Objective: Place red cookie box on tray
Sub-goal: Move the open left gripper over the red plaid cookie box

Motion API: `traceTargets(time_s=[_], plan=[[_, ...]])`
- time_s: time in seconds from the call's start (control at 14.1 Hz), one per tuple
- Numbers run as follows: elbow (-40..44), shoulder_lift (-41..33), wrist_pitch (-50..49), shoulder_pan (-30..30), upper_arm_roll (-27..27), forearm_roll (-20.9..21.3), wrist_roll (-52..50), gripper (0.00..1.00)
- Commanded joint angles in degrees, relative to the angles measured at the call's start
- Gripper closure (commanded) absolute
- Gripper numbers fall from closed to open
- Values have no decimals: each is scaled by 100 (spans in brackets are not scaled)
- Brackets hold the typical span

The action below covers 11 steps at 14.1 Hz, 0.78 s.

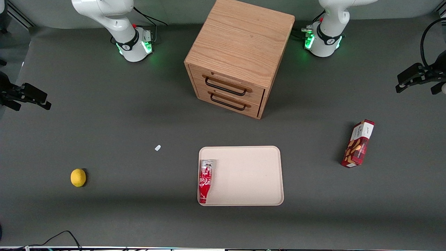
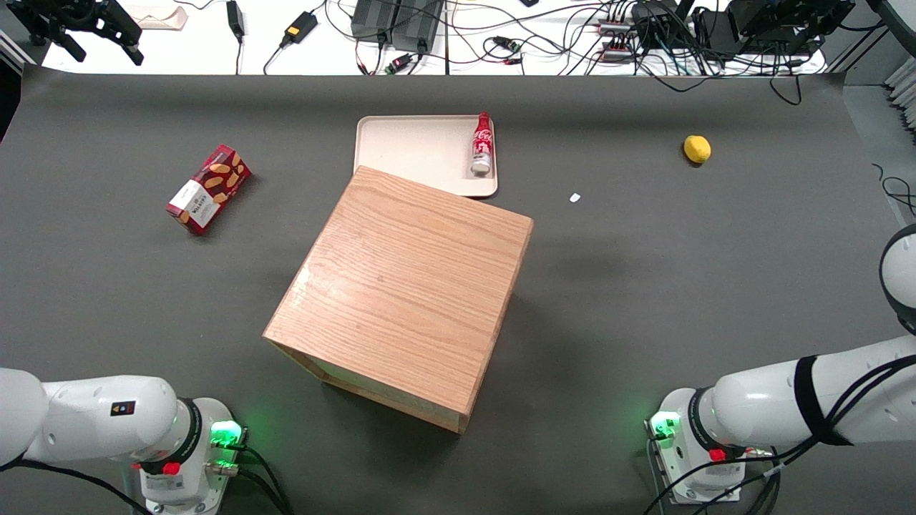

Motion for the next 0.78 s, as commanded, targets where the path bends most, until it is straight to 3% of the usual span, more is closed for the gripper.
traceTargets(time_s=[0.0, 0.42, 0.71], plan=[[98, 9, -127, 52, -46, 76, -16, 0], [28, 386, 84, 43, -37, 85, 55, 0], [-86, 1001, 486, 34, -28, 331, 800, 0]])
